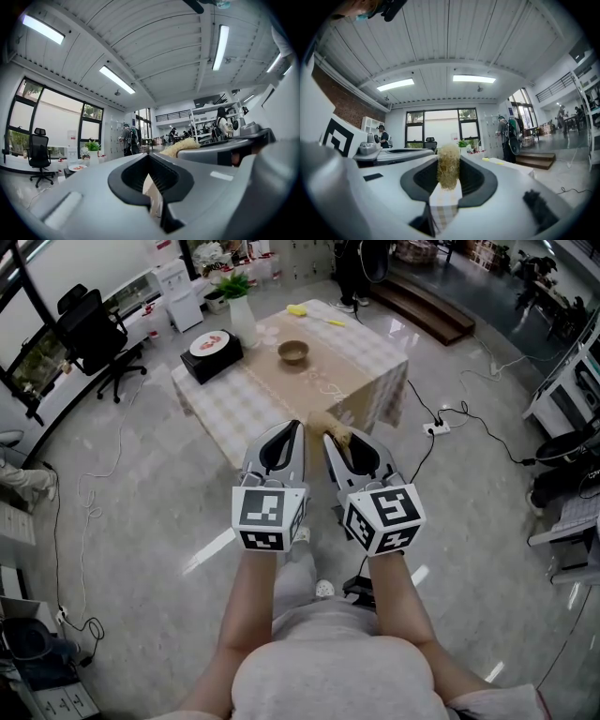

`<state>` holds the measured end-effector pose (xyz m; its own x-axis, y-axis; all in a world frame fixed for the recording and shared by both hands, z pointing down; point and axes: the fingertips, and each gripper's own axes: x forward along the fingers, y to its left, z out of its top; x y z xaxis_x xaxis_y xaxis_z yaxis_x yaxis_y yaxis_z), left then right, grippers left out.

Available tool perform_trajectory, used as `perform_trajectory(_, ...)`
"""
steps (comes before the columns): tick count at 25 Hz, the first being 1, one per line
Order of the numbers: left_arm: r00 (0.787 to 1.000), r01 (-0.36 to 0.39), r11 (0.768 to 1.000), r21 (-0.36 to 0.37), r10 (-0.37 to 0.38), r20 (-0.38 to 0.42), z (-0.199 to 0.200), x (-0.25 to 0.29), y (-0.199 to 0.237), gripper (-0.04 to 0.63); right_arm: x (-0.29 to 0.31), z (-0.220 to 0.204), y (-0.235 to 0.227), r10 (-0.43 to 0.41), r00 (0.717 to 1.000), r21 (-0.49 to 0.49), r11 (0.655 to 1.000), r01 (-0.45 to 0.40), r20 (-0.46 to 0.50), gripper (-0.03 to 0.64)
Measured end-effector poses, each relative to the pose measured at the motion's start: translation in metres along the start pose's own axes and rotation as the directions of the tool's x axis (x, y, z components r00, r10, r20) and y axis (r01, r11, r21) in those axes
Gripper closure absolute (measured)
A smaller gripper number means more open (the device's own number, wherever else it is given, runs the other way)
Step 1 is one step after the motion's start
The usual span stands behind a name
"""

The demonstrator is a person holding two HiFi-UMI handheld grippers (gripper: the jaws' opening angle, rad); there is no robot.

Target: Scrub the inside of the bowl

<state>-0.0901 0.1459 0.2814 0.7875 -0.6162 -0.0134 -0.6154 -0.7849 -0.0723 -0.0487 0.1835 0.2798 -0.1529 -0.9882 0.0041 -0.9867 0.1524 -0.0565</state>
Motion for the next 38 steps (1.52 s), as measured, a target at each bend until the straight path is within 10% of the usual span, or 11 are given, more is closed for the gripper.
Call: perform_trajectory(38,0.998,0.06,0.996,-0.068,-0.061,-0.014,-0.033,0.197,0.133,0.591,0.195,-0.003,-0.108,-0.075,0.996,-0.033,0.997,0.074,-0.04,0.514)
